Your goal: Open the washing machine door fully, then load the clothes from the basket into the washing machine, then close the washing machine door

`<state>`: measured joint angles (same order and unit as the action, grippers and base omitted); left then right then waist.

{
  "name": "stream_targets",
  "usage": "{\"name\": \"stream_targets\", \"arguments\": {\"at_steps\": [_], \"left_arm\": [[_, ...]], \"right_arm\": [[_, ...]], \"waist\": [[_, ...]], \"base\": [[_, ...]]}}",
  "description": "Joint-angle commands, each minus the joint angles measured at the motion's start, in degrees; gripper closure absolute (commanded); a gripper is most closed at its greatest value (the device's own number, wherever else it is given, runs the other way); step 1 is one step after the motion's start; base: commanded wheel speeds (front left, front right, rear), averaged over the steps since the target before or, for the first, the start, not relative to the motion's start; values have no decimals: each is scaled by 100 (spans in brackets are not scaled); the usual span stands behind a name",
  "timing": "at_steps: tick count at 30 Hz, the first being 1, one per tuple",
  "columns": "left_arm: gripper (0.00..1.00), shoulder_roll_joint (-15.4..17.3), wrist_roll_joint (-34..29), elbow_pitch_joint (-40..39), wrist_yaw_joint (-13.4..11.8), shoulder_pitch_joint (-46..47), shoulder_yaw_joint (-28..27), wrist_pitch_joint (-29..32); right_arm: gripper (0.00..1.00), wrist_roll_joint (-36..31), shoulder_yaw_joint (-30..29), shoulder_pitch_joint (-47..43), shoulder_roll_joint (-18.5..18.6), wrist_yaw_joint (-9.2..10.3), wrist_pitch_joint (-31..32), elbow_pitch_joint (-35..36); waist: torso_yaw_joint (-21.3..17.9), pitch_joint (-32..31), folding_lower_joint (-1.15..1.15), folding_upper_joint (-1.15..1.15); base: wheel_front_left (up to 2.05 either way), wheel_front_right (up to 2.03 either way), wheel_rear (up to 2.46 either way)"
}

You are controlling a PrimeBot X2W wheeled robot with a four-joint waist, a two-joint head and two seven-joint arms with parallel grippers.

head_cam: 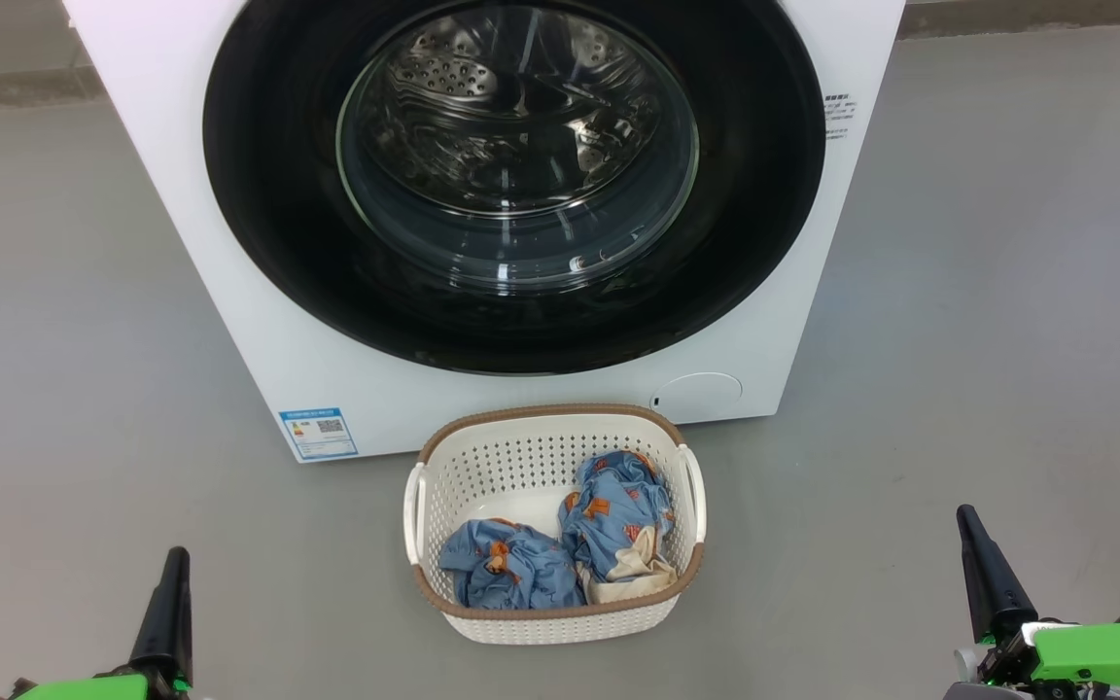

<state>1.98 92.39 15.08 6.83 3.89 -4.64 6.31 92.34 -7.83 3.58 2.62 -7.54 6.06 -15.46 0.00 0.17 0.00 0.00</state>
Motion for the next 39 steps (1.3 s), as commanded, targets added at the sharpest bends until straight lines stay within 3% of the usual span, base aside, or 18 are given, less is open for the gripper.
{"name": "stream_targets", "arguments": {"at_steps": [1,11,12,22,26,39], "left_arm": [[100,89,-24,-104,66,231,-190,19],[100,89,-24,-104,66,231,-189,19],[0,0,0,0,0,0,0,0],[0,-58,-38,81,-1,-61,62,-95],[0,-46,-65,38,1,-45,89,-153],[0,83,-579,-72,8,37,229,-411]], "right_arm": [[100,-17,131,261,26,5,42,144],[100,-16,131,261,26,5,42,144],[0,0,0,0,-1,0,-1,0],[0,-68,23,-54,-20,-1,-83,-101],[0,-135,47,-43,2,-1,-144,-70],[0,-598,218,35,153,0,-398,-23]], "waist": [[0,0,0,0],[0,0,0,0],[0,0,0,0],[0,-10,13,0],[-1,-1,1,0],[-3,6,0,0]], "base": [[0,0,0],[0,0,0],[0,0,0],[0,0,0],[0,0,0],[0,0,0]]}}
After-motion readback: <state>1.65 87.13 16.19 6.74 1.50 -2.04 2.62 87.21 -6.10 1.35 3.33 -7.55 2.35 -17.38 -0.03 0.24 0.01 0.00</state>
